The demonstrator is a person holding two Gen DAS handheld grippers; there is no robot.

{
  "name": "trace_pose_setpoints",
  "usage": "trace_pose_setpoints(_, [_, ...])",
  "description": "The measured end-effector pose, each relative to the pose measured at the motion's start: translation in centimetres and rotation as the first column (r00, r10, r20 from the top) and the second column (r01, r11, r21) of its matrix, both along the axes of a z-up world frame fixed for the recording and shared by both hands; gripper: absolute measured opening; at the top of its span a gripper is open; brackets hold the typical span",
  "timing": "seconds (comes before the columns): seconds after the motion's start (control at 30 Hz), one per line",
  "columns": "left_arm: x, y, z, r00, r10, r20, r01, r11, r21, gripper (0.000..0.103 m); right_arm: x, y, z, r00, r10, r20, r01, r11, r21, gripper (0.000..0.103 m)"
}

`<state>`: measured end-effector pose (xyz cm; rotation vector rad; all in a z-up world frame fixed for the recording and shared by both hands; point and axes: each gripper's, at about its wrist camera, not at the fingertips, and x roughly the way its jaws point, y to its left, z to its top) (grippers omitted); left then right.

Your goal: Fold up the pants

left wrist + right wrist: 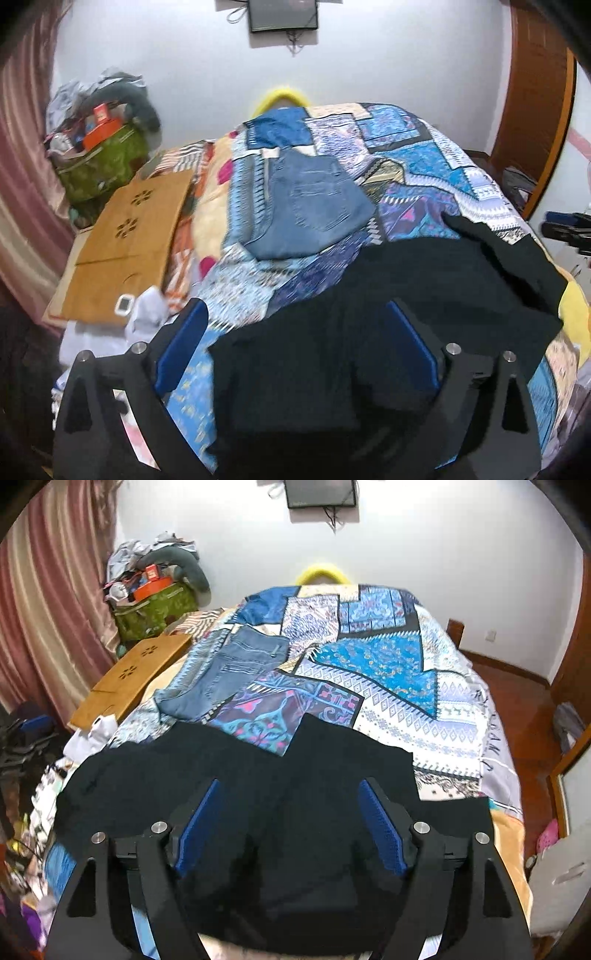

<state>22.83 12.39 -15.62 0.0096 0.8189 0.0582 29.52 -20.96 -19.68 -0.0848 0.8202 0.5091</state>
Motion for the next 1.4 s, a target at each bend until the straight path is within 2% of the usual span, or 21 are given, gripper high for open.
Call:
trace_pose_setpoints(0.17, [4.1,-1.2,-1.4,0.999,-0.023,-0.039,0.022,0.999,-0.035,0.098,5.2,1.3,-2.5,0.997,0.009,-0.083,-0.01,1.0,-0.013,0.073])
trace_pose_setpoints(0.4, [8.7,-1.8,-5.4,0.989,-0.021,-0.144,0.015,0.999,-0.043,0.098,11.8,3.7,-6.8,0.974,0.022,-0.226,-0.035,0.998,-0.055,0.073])
trace_pose_setpoints(0.6, [10.4,-1.5,-7.9,0.98,-0.007,-0.196,-0.004,0.998,-0.056,0.098,14.2,5.2,-9.6,0.959,0.018,-0.284,-0.045,0.995,-0.089,0.07])
trace_pose_setpoints(0.67, [10.7,-1.4,-8.4,0.977,-0.006,-0.214,-0.007,0.998,-0.063,0.098,14.2,5.3,-9.9,0.967,0.013,-0.254,-0.036,0.996,-0.087,0.068])
trace_pose_setpoints(0.7, [10.7,-1.4,-8.6,0.975,-0.008,-0.22,-0.007,0.998,-0.067,0.098,13.9,5.3,-9.9,0.972,0.011,-0.236,-0.033,0.995,-0.092,0.063])
trace_pose_setpoints(0.73, [10.8,-1.5,-8.6,0.975,-0.009,-0.224,-0.006,0.998,-0.07,0.098,13.9,5.3,-9.8,0.974,0.005,-0.225,-0.026,0.995,-0.092,0.059])
trace_pose_setpoints(0.8, [10.8,-1.5,-8.8,0.973,-0.01,-0.232,-0.007,0.997,-0.07,0.098,13.9,4.8,-9.7,0.976,-0.01,-0.216,-0.009,0.996,-0.085,0.036])
trace_pose_setpoints(0.83, [10.8,-1.7,-8.8,0.972,-0.01,-0.234,-0.007,0.997,-0.07,0.098,13.8,4.5,-9.7,0.977,-0.019,-0.21,0.001,0.996,-0.089,0.03])
trace_pose_setpoints(0.87, [10.7,-1.8,-8.8,0.972,-0.011,-0.237,-0.006,0.997,-0.072,0.098,14.1,4.3,-9.6,0.978,-0.026,-0.207,0.007,0.996,-0.094,0.017])
trace_pose_setpoints(0.9, [10.7,-1.9,-8.8,0.971,-0.013,-0.239,-0.005,0.997,-0.074,0.098,14.0,3.9,-9.6,0.978,-0.031,-0.207,0.012,0.996,-0.094,0.012])
trace_pose_setpoints(1.07, [10.1,-3.9,-8.0,0.971,-0.03,-0.239,0.022,0.999,-0.033,0.098,13.0,1.6,-8.3,0.982,-0.047,-0.185,0.035,0.997,-0.064,0.008])
trace_pose_setpoints(1.23, [9.6,-7.5,-6.5,0.97,-0.091,-0.226,0.094,0.996,0.004,0.098,10.7,-3.2,-3.7,0.994,-0.077,-0.081,0.076,0.997,-0.021,0.008])
trace_pose_setpoints(1.4, [9.0,-12.5,-5.6,0.952,-0.187,-0.242,0.191,0.982,-0.006,0.098,8.2,-9.3,1.2,0.99,-0.138,0.011,0.138,0.99,0.017,0.008])
